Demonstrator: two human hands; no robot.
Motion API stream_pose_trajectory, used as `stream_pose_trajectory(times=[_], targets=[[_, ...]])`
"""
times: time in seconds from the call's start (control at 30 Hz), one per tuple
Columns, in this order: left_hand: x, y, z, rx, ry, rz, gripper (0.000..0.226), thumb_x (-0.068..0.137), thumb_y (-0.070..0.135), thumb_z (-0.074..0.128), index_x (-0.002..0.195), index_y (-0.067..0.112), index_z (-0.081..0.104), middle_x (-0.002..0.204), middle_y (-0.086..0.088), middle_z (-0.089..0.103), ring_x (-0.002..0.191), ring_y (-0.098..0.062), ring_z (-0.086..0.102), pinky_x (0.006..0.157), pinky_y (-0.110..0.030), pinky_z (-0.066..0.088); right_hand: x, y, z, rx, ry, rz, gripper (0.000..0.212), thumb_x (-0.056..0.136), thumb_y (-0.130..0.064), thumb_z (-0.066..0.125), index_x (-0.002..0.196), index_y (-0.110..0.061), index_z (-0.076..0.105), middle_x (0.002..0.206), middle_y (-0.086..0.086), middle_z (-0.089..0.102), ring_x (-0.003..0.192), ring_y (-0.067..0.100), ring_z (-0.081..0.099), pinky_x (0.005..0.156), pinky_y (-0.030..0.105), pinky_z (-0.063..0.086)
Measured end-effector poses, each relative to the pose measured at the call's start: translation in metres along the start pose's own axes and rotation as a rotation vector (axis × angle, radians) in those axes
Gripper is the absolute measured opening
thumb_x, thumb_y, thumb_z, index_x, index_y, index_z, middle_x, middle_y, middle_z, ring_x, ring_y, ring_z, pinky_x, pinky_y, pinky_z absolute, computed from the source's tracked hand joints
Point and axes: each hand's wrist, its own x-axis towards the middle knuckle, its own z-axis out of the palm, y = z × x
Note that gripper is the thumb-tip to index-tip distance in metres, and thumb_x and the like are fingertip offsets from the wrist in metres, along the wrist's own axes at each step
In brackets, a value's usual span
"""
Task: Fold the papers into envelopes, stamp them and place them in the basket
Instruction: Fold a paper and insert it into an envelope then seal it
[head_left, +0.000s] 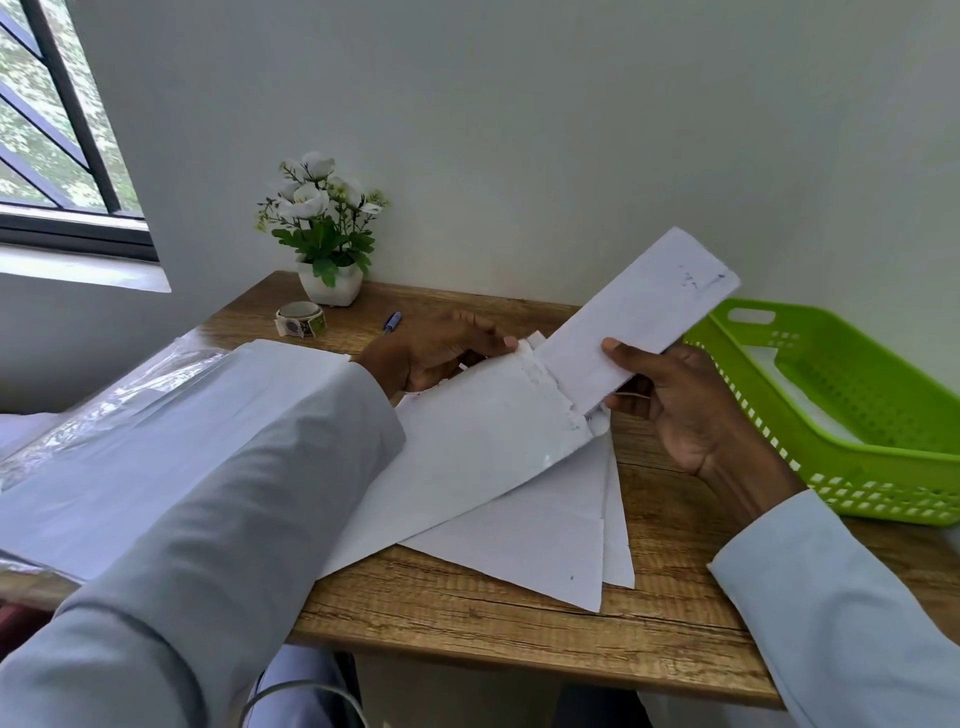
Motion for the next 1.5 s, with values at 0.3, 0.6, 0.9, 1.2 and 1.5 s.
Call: stream_pose_trajectory(times=[0.3,0.6,0.9,1.2,1.5], targets=[[0.005,0.018,0.007,-0.117,0.157,0.055,0.007,0.086,0.007,0.067,0.087,0.006,0.074,0.073,-0.006,0.073,0.061,-0.017,0.069,0.056,-0.024,0.053,-0.005,-0.001,0.010,-0.114,-0.029,-0.045,0.021,0.081,-0.020,0.078,0.100,-0.016,0.070,0.088,-0.003,0.075,0.074,0.012,0.070,0.056,0.026,0.054],[0.009,0.018,0.012,-0.157,0.235,0.093,0.007,0.085,0.007,0.067,0.079,0.007,0.071,0.066,-0.004,0.070,0.058,-0.015,0.065,0.063,-0.026,0.050,0.001,0.000,0.000,-0.012,0.115,-0.179,0.020,0.081,-0.004,0.076,0.100,-0.009,0.071,0.091,0.002,0.076,0.071,0.015,0.068,0.057,0.025,0.055],[0.007,0.028,0.016,-0.234,0.250,0.057,0.009,0.087,0.010,0.064,0.080,0.010,0.070,0.067,-0.003,0.070,0.055,-0.015,0.065,0.055,-0.022,0.051,0.007,-0.005,0.002,-0.128,0.264,-0.431,0.066,0.080,-0.009,0.079,0.135,-0.022,0.046,0.094,0.014,0.071,0.077,0.020,0.068,0.058,0.031,0.055],[0.003,0.041,0.023,-0.323,0.258,-0.038,0.019,0.085,0.009,0.063,0.101,0.000,0.069,0.074,-0.009,0.071,0.058,-0.020,0.066,0.061,-0.028,0.055,0.008,-0.006,0.003,-0.183,0.226,-0.469,0.022,0.087,-0.011,0.073,0.109,-0.010,0.070,0.078,0.008,0.067,0.067,0.010,0.059,0.059,0.019,0.050],[0.004,0.040,0.031,-0.292,0.309,-0.027,0.040,0.080,0.012,0.070,0.115,-0.008,0.064,0.091,-0.017,0.062,0.076,-0.026,0.057,0.075,-0.036,0.048,0.006,0.001,0.011,-0.426,0.077,-0.469,0.015,0.092,-0.020,0.068,0.103,-0.013,0.076,0.102,-0.005,0.075,0.097,0.004,0.068,0.081,0.014,0.051]])
